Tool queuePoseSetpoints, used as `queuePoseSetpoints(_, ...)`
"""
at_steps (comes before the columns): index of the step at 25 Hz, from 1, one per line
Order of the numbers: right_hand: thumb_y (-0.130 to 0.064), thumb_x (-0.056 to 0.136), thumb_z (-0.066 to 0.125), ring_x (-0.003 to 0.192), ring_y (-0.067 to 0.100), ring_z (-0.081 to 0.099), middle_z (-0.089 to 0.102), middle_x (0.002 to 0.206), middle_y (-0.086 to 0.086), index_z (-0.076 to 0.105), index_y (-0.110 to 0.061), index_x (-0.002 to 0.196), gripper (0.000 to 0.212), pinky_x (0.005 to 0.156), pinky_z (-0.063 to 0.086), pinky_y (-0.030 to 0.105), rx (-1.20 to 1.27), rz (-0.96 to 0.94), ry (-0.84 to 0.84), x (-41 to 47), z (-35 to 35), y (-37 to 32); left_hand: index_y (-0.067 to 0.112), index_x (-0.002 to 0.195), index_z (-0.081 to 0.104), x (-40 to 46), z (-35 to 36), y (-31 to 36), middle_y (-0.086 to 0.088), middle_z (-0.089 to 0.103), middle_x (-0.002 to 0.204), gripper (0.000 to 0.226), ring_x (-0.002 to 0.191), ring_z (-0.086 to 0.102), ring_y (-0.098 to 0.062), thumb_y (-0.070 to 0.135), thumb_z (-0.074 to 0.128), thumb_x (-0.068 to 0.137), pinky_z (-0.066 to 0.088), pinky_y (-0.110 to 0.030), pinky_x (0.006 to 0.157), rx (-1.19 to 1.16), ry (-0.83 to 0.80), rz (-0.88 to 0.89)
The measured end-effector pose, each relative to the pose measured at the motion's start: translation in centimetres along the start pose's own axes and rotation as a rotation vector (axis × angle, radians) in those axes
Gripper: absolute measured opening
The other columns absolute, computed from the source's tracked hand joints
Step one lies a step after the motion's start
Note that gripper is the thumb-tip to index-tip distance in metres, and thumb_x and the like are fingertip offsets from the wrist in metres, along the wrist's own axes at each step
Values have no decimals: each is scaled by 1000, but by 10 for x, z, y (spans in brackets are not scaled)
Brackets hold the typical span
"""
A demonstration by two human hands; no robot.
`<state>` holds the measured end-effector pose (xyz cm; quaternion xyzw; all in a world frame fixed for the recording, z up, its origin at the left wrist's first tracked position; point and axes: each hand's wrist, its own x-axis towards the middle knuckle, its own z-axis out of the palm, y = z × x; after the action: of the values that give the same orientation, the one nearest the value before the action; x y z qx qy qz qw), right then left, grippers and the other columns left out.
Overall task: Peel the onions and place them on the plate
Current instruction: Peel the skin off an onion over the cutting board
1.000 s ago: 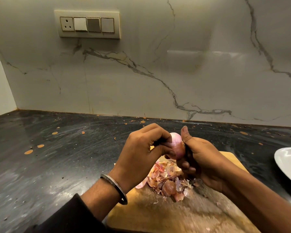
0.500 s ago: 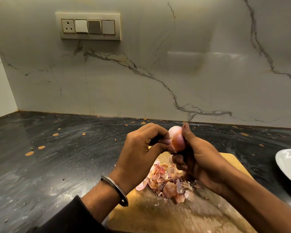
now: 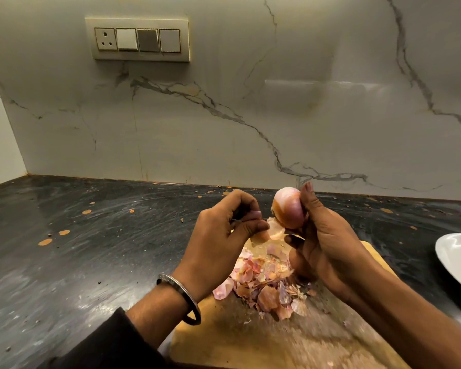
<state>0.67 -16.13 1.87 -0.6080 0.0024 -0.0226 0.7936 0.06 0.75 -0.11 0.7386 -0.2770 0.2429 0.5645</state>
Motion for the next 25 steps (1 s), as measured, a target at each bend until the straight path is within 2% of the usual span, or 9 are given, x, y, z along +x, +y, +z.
queuePoseSetpoints(2, -64, 73, 58, 72, 15, 66, 77, 94, 9, 67, -18, 107, 57, 62, 46, 29, -11, -1, -7, -1, -1, 0, 15, 97, 60, 0, 0, 0, 6, 68, 83, 10, 77, 70, -9, 6, 60, 93, 54, -17, 70, 28, -13, -10)
queuePoseSetpoints(4, -64, 77, 55, 71, 14, 66, 77, 91, 6, 68, -22, 106, 53, 57, 49, 26, -33, -10, -41, -3, -2, 1, 17, 97, 62, -1, -1, -1, 5, 67, 80, 10, 70, 67, -10, 9, 55, 97, 53, -18, 63, 60, -16, -33)
queuePoseSetpoints(7, -63, 80, 53, 61, 8, 65, 77, 86, 1, 70, -24, 106, 50, 47, 48, 20, -33, -12, -67, -6, -3, 2, 19, 94, 64, 0, -2, -2, 6, 59, 72, 18, 62, 56, -6, 19, 48, 101, 44, -19, 57, 111, -47, -110)
queuePoseSetpoints(10, -58, 80, 55, 66, 13, 65, 74, 93, 9, 69, -19, 106, 49, 47, 50, 21, 24, -24, -45, -5, -3, 0, 21, 82, 62, 0, -1, -1, 7, 53, 75, 37, 67, 49, -5, 44, 38, 99, 39, -21, 64, 238, -137, -168)
queuePoseSetpoints(12, -55, 81, 56, 75, 19, 66, 73, 97, 13, 67, -16, 106, 48, 52, 53, 23, 46, -38, -44, -2, -4, 0, 20, 78, 61, -1, -1, 1, 3, 54, 80, 45, 73, 50, -7, 50, 34, 98, 39, -23, 67, 305, -203, -174)
queuePoseSetpoints(16, -57, 82, 53, 73, 23, 70, 76, 93, 17, 66, -11, 108, 54, 60, 60, 27, 37, -61, -85, 1, -4, 3, 22, 99, 64, -3, 1, 5, 8, 58, 95, 19, 87, 52, -5, 29, 47, 102, 41, -17, 72, 394, -361, -114)
queuePoseSetpoints(21, -53, 86, 50, 89, 32, 75, 75, 103, 20, 65, -10, 116, 55, 64, 60, 29, 58, -80, -113, 2, -5, 3, 24, 103, 67, -5, 0, 6, 13, 62, 104, 11, 98, 57, -2, 29, 62, 95, 47, -17, 82, 332, -448, -116)
queuePoseSetpoints(23, -51, 89, 49, 91, 35, 75, 75, 103, 21, 64, -10, 116, 51, 65, 61, 31, 63, -84, -113, 1, -6, 2, 26, 100, 71, -4, -1, 5, 15, 61, 108, 11, 103, 56, 0, 24, 64, 92, 47, -18, 86, 309, -380, -134)
queuePoseSetpoints(25, -49, 91, 48, 89, 36, 75, 76, 98, 19, 64, -13, 113, 45, 64, 62, 32, 64, -78, -104, 0, -5, 0, 28, 99, 71, -1, -5, 2, 16, 63, 108, 18, 105, 56, 2, 16, 61, 90, 47, -21, 88, 325, -194, -148)
